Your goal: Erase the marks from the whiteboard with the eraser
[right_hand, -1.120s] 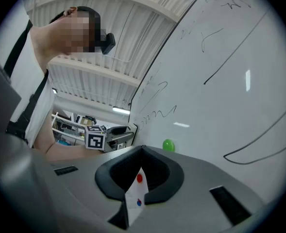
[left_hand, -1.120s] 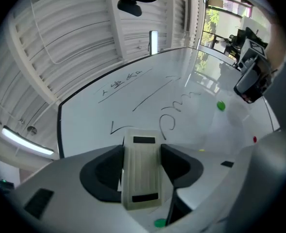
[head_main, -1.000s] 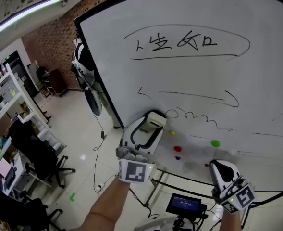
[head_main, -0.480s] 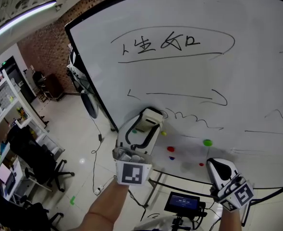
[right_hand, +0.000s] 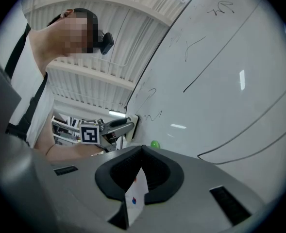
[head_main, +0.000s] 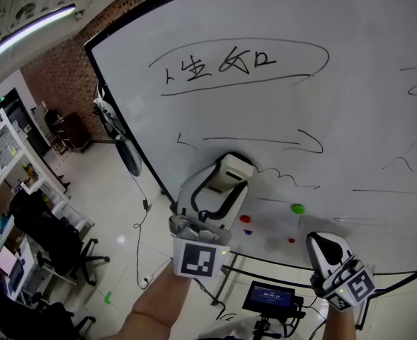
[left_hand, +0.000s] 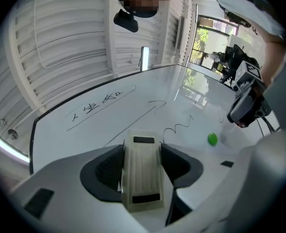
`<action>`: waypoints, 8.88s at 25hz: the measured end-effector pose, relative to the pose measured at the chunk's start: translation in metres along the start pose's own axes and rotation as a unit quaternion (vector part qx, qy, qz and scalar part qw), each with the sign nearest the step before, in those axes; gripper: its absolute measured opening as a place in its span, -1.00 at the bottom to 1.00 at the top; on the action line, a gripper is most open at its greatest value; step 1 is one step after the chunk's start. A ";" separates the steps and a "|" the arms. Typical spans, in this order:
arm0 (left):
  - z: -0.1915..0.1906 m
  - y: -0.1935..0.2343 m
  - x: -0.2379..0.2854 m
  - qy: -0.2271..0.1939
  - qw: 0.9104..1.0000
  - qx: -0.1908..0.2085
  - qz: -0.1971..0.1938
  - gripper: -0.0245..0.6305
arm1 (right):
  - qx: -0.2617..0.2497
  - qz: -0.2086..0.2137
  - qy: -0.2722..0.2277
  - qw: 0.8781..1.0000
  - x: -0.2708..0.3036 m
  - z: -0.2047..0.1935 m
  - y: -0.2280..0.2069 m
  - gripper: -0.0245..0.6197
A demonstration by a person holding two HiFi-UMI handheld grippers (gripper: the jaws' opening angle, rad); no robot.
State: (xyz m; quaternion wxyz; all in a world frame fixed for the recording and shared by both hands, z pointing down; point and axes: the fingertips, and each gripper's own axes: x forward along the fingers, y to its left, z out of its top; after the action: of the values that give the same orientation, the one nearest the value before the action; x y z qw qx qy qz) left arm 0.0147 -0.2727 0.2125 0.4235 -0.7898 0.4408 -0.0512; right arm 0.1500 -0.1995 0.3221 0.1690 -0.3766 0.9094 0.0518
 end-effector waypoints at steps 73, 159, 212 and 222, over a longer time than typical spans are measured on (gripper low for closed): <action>-0.002 0.032 0.002 0.019 0.996 -0.005 0.088 -0.10 | -0.004 -0.017 -0.012 1.000 -0.021 0.011 -0.012 -0.89; 0.064 -0.129 0.031 0.012 0.987 0.103 -0.120 -0.11 | 0.037 0.019 0.022 0.999 -0.081 0.003 -0.007 -0.89; 0.111 -0.059 0.050 -0.072 0.996 -0.022 -0.057 -0.11 | 0.023 -0.021 0.028 0.999 -0.038 -0.005 0.021 -0.89; 0.069 0.053 0.019 -0.091 0.988 -0.099 0.071 -0.10 | 0.027 -0.004 0.030 0.999 -0.022 -0.010 0.041 -0.89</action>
State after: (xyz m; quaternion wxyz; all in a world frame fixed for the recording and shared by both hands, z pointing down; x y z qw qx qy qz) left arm 0.0228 -0.2569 0.1249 0.3840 -0.7957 0.4586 0.0953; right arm 0.1328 -0.1581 0.3377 0.1519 -0.3771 0.9135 0.0156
